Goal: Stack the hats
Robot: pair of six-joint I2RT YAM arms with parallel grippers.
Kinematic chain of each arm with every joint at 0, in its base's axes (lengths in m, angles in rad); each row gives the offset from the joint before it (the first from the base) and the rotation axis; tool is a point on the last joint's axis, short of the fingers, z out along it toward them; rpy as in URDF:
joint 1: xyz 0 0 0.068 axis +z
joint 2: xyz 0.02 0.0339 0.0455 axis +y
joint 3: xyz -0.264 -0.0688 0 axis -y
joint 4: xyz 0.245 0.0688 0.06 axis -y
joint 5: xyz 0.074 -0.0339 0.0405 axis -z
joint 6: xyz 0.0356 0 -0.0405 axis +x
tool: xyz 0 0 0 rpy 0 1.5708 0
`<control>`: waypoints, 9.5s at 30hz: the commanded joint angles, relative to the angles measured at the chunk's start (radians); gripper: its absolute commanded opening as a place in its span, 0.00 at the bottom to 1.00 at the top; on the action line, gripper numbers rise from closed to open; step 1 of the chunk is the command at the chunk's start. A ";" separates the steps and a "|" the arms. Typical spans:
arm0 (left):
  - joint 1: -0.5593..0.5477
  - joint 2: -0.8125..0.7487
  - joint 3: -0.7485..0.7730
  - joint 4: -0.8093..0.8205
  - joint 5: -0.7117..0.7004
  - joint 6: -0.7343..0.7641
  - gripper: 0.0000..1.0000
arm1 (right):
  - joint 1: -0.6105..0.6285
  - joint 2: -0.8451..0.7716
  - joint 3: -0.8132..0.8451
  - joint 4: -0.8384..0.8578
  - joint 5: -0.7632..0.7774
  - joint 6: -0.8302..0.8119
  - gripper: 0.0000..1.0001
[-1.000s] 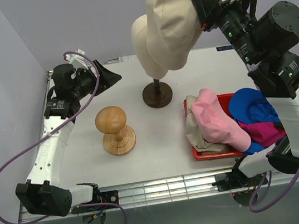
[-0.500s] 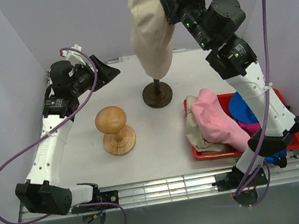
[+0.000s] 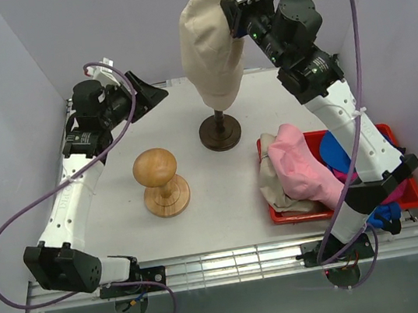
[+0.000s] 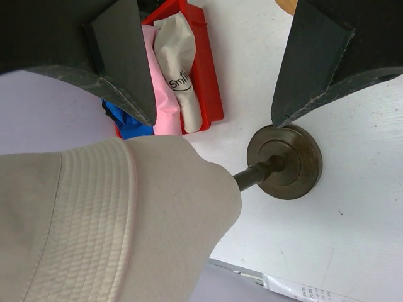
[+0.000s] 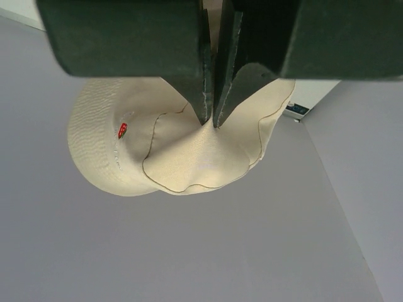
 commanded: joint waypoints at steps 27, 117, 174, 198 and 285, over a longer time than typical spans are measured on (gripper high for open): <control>-0.005 0.220 0.130 0.309 -0.029 -0.142 0.89 | -0.047 0.071 -0.082 -0.061 -0.036 0.051 0.28; -0.010 0.459 0.007 0.884 0.037 -0.455 0.10 | -0.535 0.239 -0.734 1.043 -0.933 1.366 0.71; -0.010 0.450 0.005 0.757 -0.023 -0.429 0.00 | -0.501 0.313 -0.808 1.390 -0.864 1.636 0.33; -0.010 0.419 -0.034 0.717 -0.049 -0.389 0.00 | -0.515 0.233 -0.884 1.020 -0.864 1.360 0.08; 0.062 -0.199 -0.239 0.165 0.035 -0.165 0.66 | 0.181 -0.575 -1.075 -0.804 0.236 0.422 0.51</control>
